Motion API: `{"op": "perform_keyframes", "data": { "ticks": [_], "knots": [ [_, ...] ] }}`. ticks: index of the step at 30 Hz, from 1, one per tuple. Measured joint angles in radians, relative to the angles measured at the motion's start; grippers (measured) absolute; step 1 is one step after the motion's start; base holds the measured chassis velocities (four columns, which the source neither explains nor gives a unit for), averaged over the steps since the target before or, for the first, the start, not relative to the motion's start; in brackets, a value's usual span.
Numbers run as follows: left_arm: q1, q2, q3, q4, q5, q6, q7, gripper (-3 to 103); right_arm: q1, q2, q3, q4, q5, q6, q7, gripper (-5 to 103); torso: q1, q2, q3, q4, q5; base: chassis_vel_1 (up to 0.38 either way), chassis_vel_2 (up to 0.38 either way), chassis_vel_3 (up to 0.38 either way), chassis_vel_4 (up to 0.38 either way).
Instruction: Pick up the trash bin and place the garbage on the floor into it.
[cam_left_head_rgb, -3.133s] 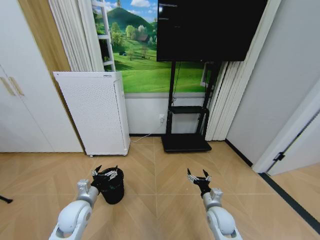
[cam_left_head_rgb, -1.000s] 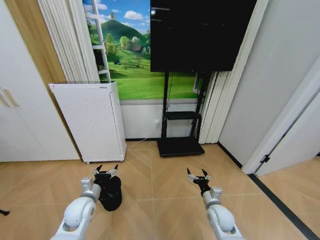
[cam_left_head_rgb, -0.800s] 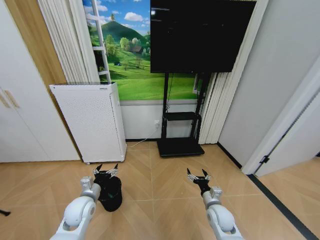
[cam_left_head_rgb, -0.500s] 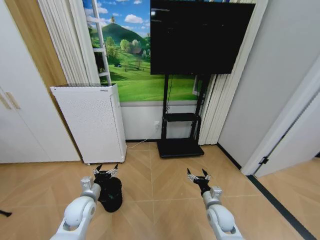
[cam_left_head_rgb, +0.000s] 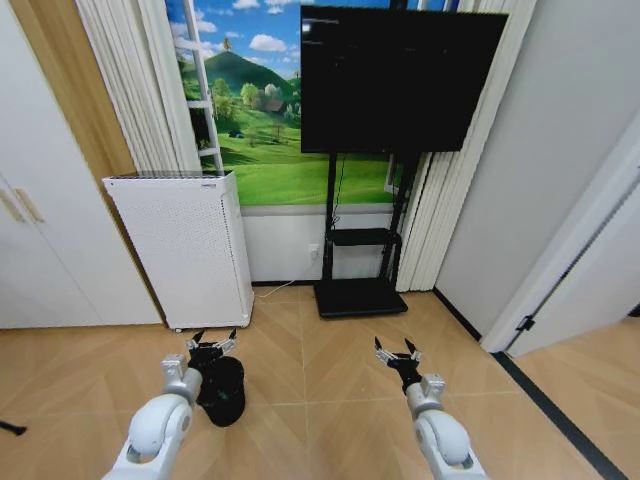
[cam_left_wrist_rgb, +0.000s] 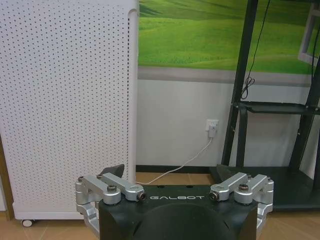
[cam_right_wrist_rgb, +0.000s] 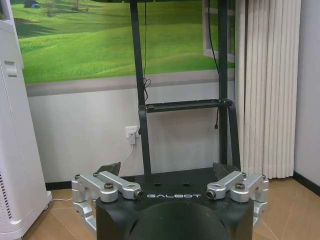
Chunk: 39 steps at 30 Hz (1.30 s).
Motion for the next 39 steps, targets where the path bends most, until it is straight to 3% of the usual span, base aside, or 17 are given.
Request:
{"op": "perform_keyframes", "data": {
  "ticks": [2, 17, 22, 39],
  "knots": [
    [0.003, -0.002, 0.001, 0.0, 0.006, -0.001, 0.0, 100, 0.001, -0.001, -0.001, -0.003, 0.002, 0.002, -0.001, 100, 0.011, 0.024, 0.013, 0.0, 0.0, 0.0, 0.0, 0.0, 0.0],
    [0.002, -0.009, 0.006, 0.006, 0.009, -0.007, -0.001, 100, -0.008, 0.0, 0.006, -0.006, 0.007, 0.013, -0.001, 100, 0.039, 0.09, 0.052, 0.0, 0.0, 0.0, 0.0, 0.0, 0.0],
    [0.01, -0.008, 0.007, 0.005, 0.002, -0.032, -0.005, 100, -0.017, 0.005, 0.009, -0.002, 0.005, 0.017, -0.001, 100, 0.05, 0.116, 0.066, 0.0, 0.0, 0.0, 0.0, 0.0, 0.0],
    [0.028, -0.006, -0.001, -0.017, -0.007, -0.052, -0.024, 100, -0.058, 0.026, 0.009, 0.035, -0.045, 0.011, 0.006, 100, 0.053, 0.123, 0.071, 0.0, 0.0, 0.0, 0.0, 0.0, 0.0]
  ]
}}
